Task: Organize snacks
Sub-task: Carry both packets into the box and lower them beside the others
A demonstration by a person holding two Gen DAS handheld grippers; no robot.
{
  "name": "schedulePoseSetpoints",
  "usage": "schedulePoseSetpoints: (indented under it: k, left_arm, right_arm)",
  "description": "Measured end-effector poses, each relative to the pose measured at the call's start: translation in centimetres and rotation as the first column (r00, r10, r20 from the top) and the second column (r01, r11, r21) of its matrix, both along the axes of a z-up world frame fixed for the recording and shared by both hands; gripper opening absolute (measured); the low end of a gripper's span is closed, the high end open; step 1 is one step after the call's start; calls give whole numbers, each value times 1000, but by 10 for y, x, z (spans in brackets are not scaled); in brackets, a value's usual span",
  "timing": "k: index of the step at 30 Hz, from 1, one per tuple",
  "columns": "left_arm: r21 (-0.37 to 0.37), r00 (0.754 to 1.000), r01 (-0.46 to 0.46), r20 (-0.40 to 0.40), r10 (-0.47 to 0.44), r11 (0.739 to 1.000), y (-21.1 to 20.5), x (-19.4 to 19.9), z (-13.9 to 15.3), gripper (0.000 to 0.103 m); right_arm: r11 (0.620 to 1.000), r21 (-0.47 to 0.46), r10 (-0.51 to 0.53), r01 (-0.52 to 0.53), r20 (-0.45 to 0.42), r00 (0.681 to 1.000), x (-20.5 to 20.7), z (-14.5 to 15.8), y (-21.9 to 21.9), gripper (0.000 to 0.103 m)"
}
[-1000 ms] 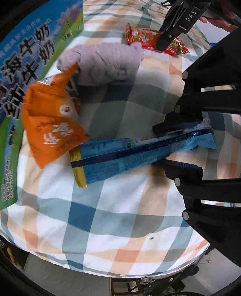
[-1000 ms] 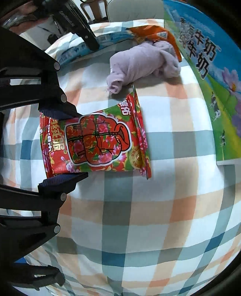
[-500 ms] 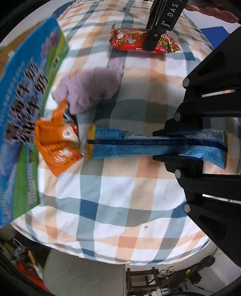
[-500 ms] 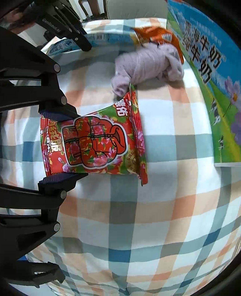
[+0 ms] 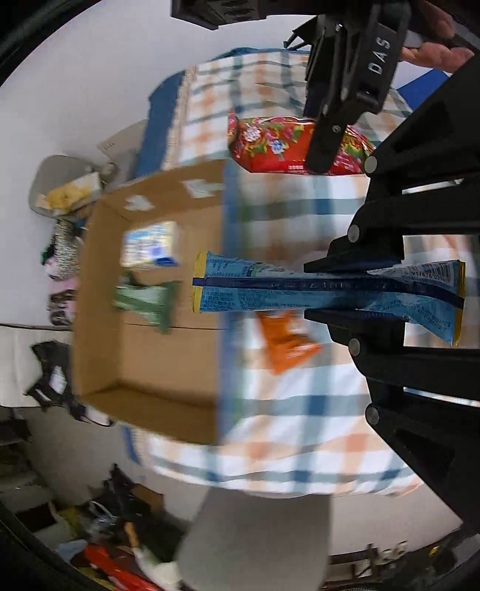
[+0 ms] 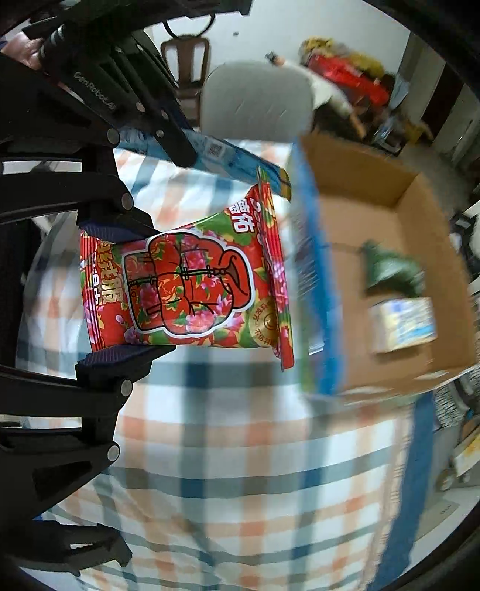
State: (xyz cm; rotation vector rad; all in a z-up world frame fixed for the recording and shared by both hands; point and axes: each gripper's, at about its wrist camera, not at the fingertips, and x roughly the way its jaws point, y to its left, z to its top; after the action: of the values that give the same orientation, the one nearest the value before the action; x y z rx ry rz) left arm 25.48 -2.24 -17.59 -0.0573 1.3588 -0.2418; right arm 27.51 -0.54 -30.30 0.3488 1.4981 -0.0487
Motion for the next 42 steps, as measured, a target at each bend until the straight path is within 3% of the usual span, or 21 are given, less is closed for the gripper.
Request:
schedulePoseSetpoints:
  k: [2, 6, 11, 15, 21, 28, 35, 42]
  left_arm:
    - [9, 1000, 3, 26, -3, 1000, 3, 27, 11, 15]
    - [31, 999, -15, 38, 13, 999, 26, 91, 0, 15]
    - [50, 999, -43, -18, 44, 998, 41, 150, -24, 15]
    - [89, 995, -50, -78, 57, 995, 50, 189, -59, 15]
    - [113, 985, -20, -165, 39, 993, 45, 220, -101, 15]
    - [122, 973, 0, -231, 29, 993, 36, 244, -133, 15]
    - [137, 967, 14, -253, 21, 991, 33, 262, -148, 18]
    - [171, 962, -19, -267, 65, 985, 42, 268, -153, 34]
  right_arm:
    - [1000, -9, -5, 5, 25, 1000, 19, 15, -5, 49]
    - [1000, -15, -20, 20, 32, 999, 78, 24, -29, 49]
    - [998, -52, -47, 47, -9, 999, 140, -5, -47, 49]
    - [991, -121, -67, 59, -70, 995, 169, -42, -55, 49]
    - [984, -172, -91, 57, -203, 975, 174, -100, -69, 49]
    - [976, -207, -125, 69, -272, 954, 186, -136, -78, 49]
    - [968, -233, -153, 91, -263, 953, 199, -142, -80, 50]
    - [963, -263, -127, 63, -236, 963, 208, -132, -66, 61]
